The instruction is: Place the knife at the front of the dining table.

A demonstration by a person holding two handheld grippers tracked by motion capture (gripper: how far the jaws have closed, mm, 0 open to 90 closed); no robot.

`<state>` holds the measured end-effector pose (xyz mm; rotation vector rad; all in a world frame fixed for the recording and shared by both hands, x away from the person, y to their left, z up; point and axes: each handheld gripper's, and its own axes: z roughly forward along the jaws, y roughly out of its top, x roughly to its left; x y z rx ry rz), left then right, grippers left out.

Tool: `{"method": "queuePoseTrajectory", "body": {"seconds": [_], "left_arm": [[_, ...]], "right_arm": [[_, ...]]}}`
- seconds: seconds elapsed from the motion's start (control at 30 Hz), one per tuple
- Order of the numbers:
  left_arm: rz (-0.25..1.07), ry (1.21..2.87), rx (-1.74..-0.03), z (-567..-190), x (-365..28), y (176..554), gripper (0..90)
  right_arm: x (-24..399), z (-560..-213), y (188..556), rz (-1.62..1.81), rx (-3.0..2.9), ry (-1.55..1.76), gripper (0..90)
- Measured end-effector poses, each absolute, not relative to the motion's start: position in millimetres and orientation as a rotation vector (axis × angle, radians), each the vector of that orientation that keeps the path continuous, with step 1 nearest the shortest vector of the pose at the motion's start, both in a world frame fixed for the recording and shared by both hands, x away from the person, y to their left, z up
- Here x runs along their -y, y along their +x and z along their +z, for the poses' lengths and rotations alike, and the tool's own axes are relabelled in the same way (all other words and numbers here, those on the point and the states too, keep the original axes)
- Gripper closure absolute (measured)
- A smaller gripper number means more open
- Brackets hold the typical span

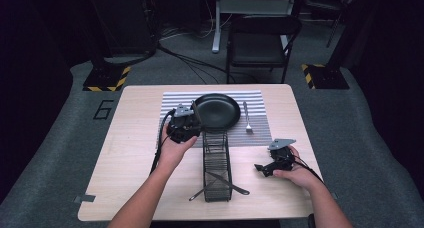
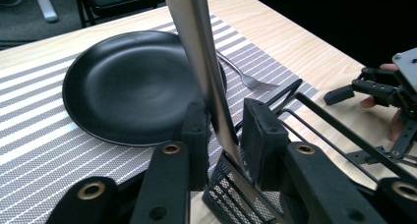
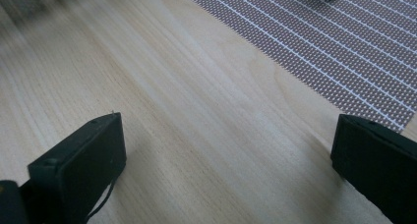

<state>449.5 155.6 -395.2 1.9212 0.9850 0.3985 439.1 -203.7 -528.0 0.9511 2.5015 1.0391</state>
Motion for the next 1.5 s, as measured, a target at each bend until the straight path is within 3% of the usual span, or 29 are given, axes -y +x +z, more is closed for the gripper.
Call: {"method": "queuePoseTrajectory", "body": {"seconds": [0.37,0.5,0.73,1.5], "left_arm": [[0.399,1.913,-0.952,-394,-151,445,77.3],[0.327,1.905,-0.894,-394,-146,440,81.0],[0.352,1.936,-0.860,-391,-139,437,81.9],[0.379,1.937,-0.839,-345,-145,434,81.9]], "right_arm": [[204,-528,439,1.039,-2.501,0.951,0.0],[204,-528,439,1.039,-2.502,0.951,0.0],[204,-528,439,1.039,-2.501,0.951,0.0],[204,-528,440,1.039,-2.502,0.940,0.0]]}}
